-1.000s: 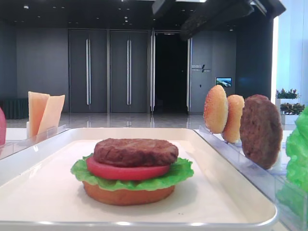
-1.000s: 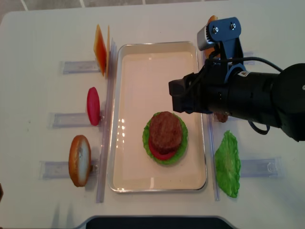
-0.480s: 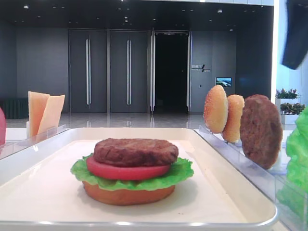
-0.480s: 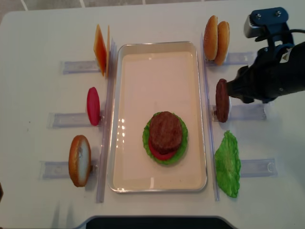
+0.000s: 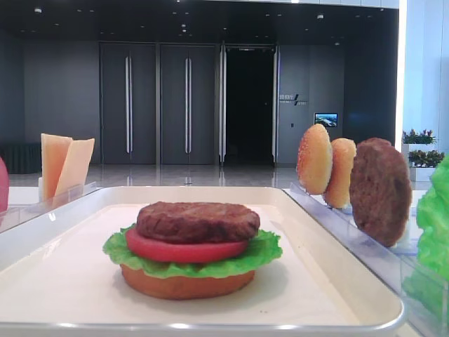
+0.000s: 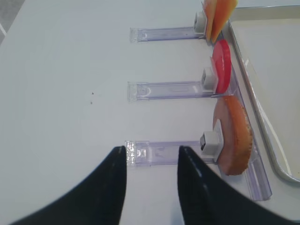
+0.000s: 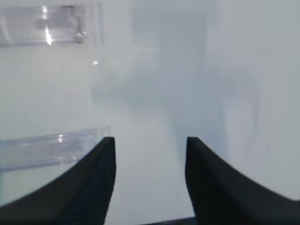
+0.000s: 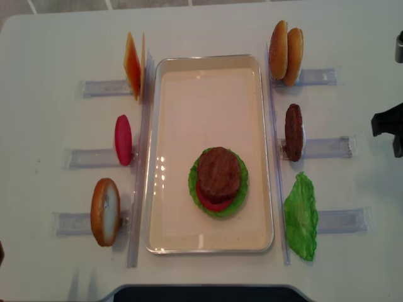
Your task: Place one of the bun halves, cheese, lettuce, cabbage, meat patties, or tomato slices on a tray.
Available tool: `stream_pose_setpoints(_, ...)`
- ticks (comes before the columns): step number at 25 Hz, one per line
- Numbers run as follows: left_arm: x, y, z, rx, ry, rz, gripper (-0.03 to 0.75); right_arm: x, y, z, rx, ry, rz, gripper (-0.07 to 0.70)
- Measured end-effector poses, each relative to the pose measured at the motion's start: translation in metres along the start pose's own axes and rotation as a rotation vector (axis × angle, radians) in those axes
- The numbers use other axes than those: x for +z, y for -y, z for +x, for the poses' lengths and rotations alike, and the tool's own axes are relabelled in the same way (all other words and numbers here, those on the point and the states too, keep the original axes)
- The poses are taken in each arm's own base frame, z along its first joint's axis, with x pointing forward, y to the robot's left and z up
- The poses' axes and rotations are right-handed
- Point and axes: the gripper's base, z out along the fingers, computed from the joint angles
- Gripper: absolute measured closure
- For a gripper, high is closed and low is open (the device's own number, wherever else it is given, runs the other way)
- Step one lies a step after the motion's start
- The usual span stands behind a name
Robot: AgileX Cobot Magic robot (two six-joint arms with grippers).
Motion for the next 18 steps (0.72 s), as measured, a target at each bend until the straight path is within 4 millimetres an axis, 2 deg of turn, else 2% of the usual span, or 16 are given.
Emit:
stream_pose_setpoints(4, 0.0, 0.0, 0.0, 0.0, 0.0, 0.0, 0.433, -0.004, 0.015, 0.005, 0.037, -0.017, 0.045, 0.273)
stream_pose_setpoints(10, 0.0, 0.0, 0.0, 0.0, 0.0, 0.0, 0.433, -0.033, 0.025, 0.024, 0.076, 0.109, 0.05, 0.273)
stream_pose_setpoints(14, 0.0, 0.0, 0.0, 0.0, 0.0, 0.0, 0.433, -0.054, 0.028, 0.041, 0.085, 0.212, 0.043, 0.273)
stream_pose_setpoints(18, 0.0, 0.0, 0.0, 0.0, 0.0, 0.0, 0.433, -0.067, 0.03, 0.069, 0.097, 0.306, 0.035, 0.273)
